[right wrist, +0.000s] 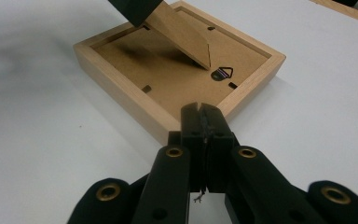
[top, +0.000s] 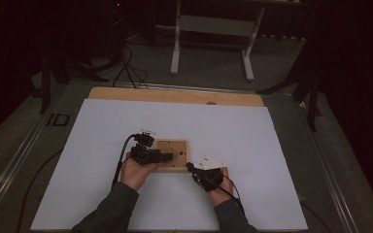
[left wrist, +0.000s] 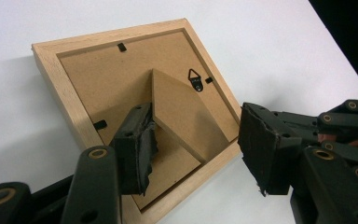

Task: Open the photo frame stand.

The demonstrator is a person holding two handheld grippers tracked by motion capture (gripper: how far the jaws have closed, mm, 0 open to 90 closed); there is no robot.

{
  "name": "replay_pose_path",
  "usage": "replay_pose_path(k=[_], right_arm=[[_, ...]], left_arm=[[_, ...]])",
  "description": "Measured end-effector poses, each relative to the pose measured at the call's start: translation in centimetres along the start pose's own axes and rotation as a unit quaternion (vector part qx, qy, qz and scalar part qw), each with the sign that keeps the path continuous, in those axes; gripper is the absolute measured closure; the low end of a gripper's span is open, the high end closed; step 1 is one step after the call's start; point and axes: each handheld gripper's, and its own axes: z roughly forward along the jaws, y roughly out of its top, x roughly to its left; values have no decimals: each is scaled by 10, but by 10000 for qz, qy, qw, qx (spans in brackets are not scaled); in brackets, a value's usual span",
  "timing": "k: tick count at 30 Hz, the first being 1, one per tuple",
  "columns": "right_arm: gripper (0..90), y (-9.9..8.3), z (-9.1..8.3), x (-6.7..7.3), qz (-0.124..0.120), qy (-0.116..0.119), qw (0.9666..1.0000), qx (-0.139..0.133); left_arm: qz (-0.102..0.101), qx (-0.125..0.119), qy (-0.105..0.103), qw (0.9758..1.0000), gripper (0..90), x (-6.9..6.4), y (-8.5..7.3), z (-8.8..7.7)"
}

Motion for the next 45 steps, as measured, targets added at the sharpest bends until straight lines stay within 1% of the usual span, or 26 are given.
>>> replay_pose_path(k=[1,3,6,8,9,16,21,22,24,26,27,29,30,32,34,38,40,41,42,45], right_arm=[[885,0,0,0,0,0,10000,-1],[884,0,0,0,6,-4,10000,1],[884,0,0,0,9,-8,10000,-1],[883,0,0,0,11,-8,10000,-3],[882,0,0,0,7,-5,10000,-4],[878,0,0,0,15,0,10000,-7],[829,0,0,-1,24,21,10000,-6],[814,0,-1,-1,29,19,10000,0],[725,0,-1,-3,61,32,10000,0],[701,0,-1,-3,103,77,9999,9],[681,0,-1,-3,74,110,9999,32],[641,0,1,-2,54,173,9998,59],[632,0,1,-1,53,185,9998,67],[609,0,1,-1,65,203,9998,66],[588,0,1,-2,86,205,9997,47],[551,1,-2,-7,237,223,9995,3],[545,1,-4,-11,335,254,9991,-17],[543,1,-4,-13,385,263,9989,-39],[541,1,-5,-14,411,269,9988,-45],[536,2,-7,-17,502,281,9983,-78]], left_arm=[[-22,13,-17,10000,464,1,0,0],[-164,60,-78,9998,487,3,1,2],[-264,97,-111,9995,509,6,2,4],[-268,137,-74,9995,548,7,3,5],[-266,157,-76,9995,554,7,3,5],[-210,205,-7,9996,566,6,2,5],[-137,214,10,9997,576,6,2,5],[-118,200,15,9997,576,5,2,5],[-72,192,32,9998,576,5,1,5],[-8,190,40,9998,576,4,1,4],[8,178,54,9998,576,3,0,4],[121,136,89,9998,576,1,-1,3],[236,114,108,9996,576,0,-2,2],[370,49,159,9992,576,-3,-4,1],[441,-9,198,9988,577,-5,-7,0],[570,-113,247,9980,578,-7,-13,-1],[665,-188,277,9972,578,-8,-16,-1],[680,-229,286,9970,577,-9,-17,-1],[745,-263,301,9964,577,-10,-18,-2],[826,-330,335,9955,577,-11,-22,-2]])
